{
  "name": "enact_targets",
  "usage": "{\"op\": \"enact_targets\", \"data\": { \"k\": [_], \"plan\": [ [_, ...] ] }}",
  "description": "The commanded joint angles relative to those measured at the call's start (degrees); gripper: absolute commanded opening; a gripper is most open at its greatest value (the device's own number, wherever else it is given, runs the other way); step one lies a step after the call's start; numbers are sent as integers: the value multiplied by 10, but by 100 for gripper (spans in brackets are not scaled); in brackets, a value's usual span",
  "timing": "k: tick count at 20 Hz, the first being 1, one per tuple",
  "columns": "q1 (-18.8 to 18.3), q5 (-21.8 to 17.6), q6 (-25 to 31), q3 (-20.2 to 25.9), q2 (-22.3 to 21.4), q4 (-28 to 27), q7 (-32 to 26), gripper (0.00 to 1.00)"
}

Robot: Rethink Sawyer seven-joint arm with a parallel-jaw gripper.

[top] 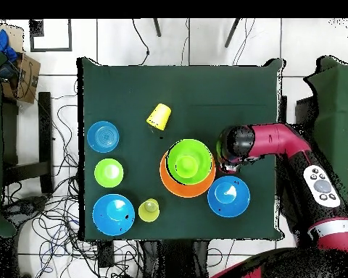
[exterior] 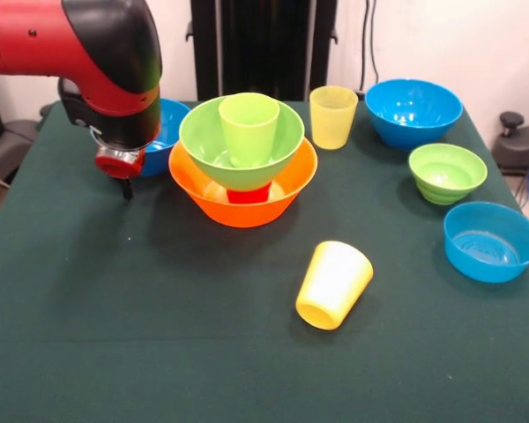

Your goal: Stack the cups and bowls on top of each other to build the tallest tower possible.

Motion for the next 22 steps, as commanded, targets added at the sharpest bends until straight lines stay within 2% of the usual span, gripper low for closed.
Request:
{"op": "enact_targets", "data": {
  "k": [1,8,15,22],
  "plan": [
    [30,-30,-7,-30,23,-4,8,100],
    [43,13,95,-18,-6,-34,-49,100],
    [45,32,172,-2,-38,-48,-88,100],
    [48,48,229,11,-81,-34,-89,100]
  ]
}}
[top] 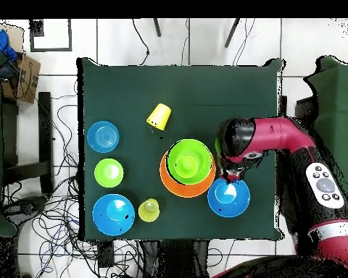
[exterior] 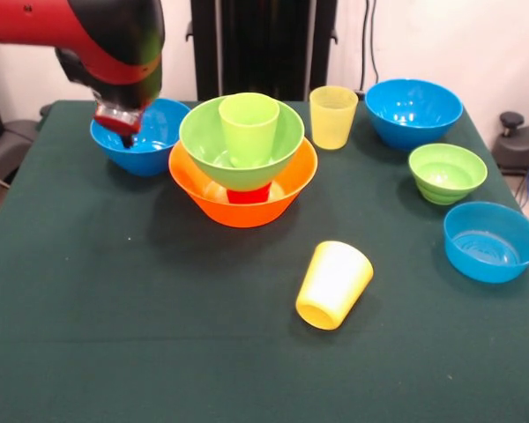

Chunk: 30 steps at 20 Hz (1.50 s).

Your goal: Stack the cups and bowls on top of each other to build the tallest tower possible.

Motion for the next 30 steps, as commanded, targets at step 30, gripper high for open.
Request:
{"op": "enact_targets", "data": {
  "k": [30],
  "plan": [
    [12,-66,-186,-30,33,64,-5,100]
  ]
}}
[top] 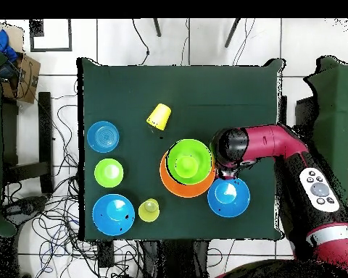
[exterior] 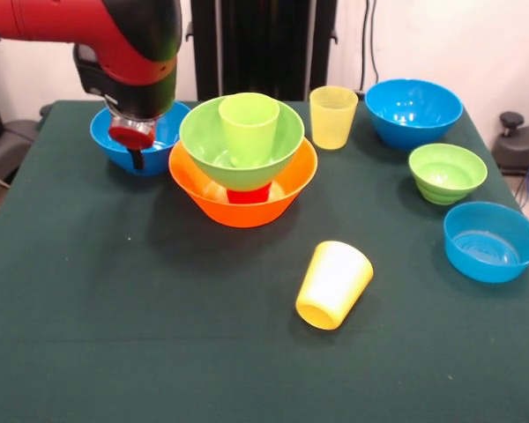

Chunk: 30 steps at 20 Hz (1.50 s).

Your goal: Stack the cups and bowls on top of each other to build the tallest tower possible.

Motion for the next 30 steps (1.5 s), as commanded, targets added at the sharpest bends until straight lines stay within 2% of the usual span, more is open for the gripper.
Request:
{"op": "enact_targets", "data": {
  "k": [1,14,24,30],
  "plan": [
    [11,-55,-48,-23,39,17,-9,100],
    [10,-70,-69,-26,44,29,-12,100],
    [-17,-29,-140,-29,69,46,73,100],
    [-13,-30,-149,-43,85,43,73,100]
  ]
}}
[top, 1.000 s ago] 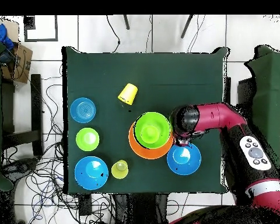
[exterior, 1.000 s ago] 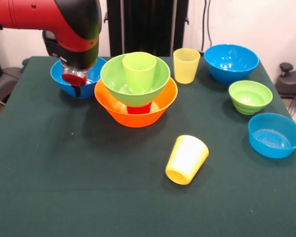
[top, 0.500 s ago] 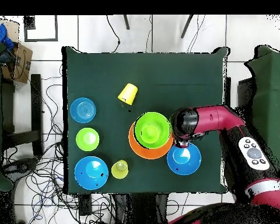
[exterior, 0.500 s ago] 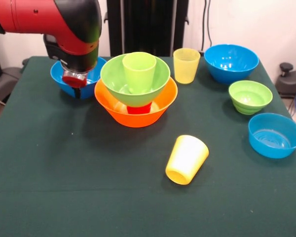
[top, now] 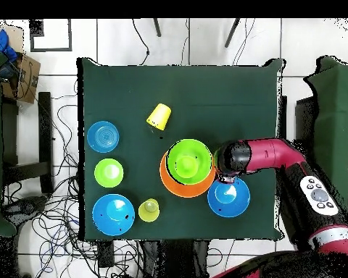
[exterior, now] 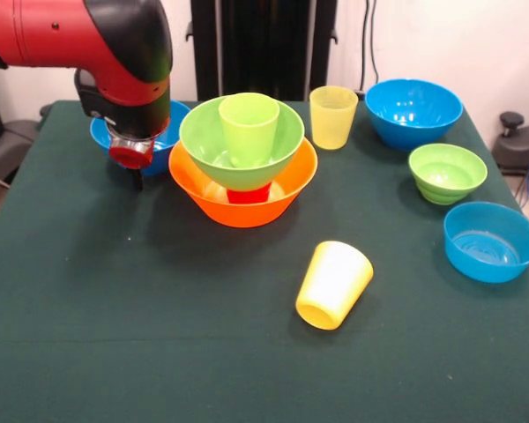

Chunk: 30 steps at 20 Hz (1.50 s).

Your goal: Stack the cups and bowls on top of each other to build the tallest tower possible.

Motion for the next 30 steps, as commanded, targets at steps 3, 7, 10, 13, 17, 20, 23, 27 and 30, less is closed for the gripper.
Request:
{"op": "enact_targets", "data": {
  "k": [3,7,10,13,17,20,23,27,30],
  "plan": [
    [12,-1,-44,-30,45,28,69,100],
    [6,22,-54,-38,41,32,103,100],
    [-4,25,-60,-30,43,32,75,100],
    [3,33,-53,-45,40,25,110,100],
    [9,41,-46,-53,34,22,114,100],
    [9,43,-41,-57,32,17,102,100],
    [7,47,-34,-58,27,14,88,100],
    [12,51,-29,-60,17,12,83,100],
    [19,56,-22,-61,10,6,82,100]
  ]
}}
